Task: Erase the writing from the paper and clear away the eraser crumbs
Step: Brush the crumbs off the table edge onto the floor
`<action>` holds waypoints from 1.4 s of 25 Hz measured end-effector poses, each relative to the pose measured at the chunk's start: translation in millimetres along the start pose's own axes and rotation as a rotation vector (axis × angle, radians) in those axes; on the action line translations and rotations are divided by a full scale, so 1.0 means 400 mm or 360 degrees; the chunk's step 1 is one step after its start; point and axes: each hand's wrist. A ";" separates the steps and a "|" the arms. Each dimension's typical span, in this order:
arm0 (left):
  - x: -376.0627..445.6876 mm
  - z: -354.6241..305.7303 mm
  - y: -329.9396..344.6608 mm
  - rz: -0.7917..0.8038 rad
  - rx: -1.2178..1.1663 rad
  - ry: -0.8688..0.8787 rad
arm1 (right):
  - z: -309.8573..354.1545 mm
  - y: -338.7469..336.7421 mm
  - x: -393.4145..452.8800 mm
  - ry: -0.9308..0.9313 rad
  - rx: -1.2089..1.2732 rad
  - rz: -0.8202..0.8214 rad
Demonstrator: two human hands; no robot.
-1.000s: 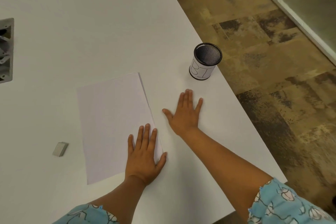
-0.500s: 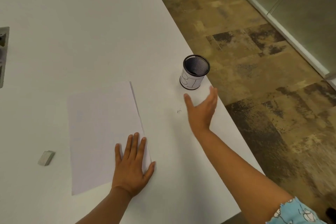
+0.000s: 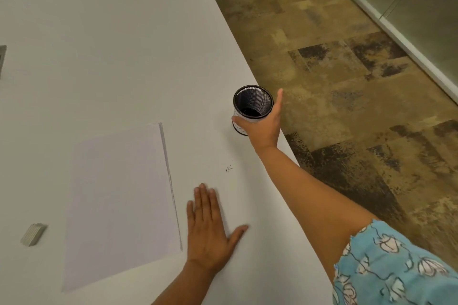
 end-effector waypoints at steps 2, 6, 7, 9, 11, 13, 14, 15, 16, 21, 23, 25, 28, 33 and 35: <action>0.065 -0.026 0.013 -0.0027 0.0073 -0.0219 | -0.003 -0.006 0.019 -0.0010 0.0055 0.0018; 0.184 -0.115 0.028 -0.0037 0.0058 -0.0346 | -0.063 -0.156 0.070 -0.0132 0.0055 -0.0098; 0.212 -0.147 0.033 -0.0037 0.0027 -0.0333 | -0.089 -0.214 0.084 -0.0148 0.0021 -0.0121; 0.265 -0.213 0.050 -0.0046 -0.0015 -0.0281 | -0.146 -0.321 0.110 -0.0101 -0.0098 -0.0153; 0.315 -0.271 0.071 -0.0042 -0.0052 -0.0195 | -0.200 -0.385 0.122 -0.0004 -0.0318 -0.0093; 0.356 -0.328 0.094 0.0015 -0.0051 -0.0049 | -0.250 -0.405 0.127 0.0026 -0.0489 0.0101; 0.369 -0.351 0.101 0.0053 -0.0054 0.0059 | -0.268 -0.401 0.123 0.0016 -0.0533 0.0205; 0.377 -0.373 0.104 0.0080 -0.0077 0.0195 | -0.282 -0.394 0.120 0.0001 -0.0553 0.0289; 0.381 -0.394 0.102 0.0080 -0.0117 0.0346 | -0.295 -0.387 0.117 0.0003 -0.0555 0.0350; 0.329 -0.331 0.059 -0.0471 -0.0283 0.0292 | -0.342 -0.365 0.112 0.0025 -0.0643 0.0561; 0.296 -0.238 0.041 -0.0506 -0.0193 -0.0281 | -0.355 -0.361 0.109 0.0017 -0.0644 0.0626; 0.281 -0.196 0.043 -0.0215 0.0000 -0.0604 | -0.363 -0.356 0.104 0.0038 -0.0629 0.0619; 0.331 -0.277 0.076 -0.0060 0.0088 -0.0366 | -0.357 -0.339 0.099 0.0021 -0.0608 0.0579; 0.414 -0.460 0.137 0.0116 -0.0003 0.0236 | -0.344 -0.346 0.077 0.0155 -0.0414 0.0515; 0.413 -0.505 0.146 0.0262 -0.0153 0.0574 | -0.283 -0.292 0.023 0.0057 0.0250 0.0320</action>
Point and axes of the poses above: each hand's wrist, its own x-axis towards the middle knuckle, its own y-axis out of the palm, z = x × y, and after that the axes turned 6 degrees about -z, right-handed
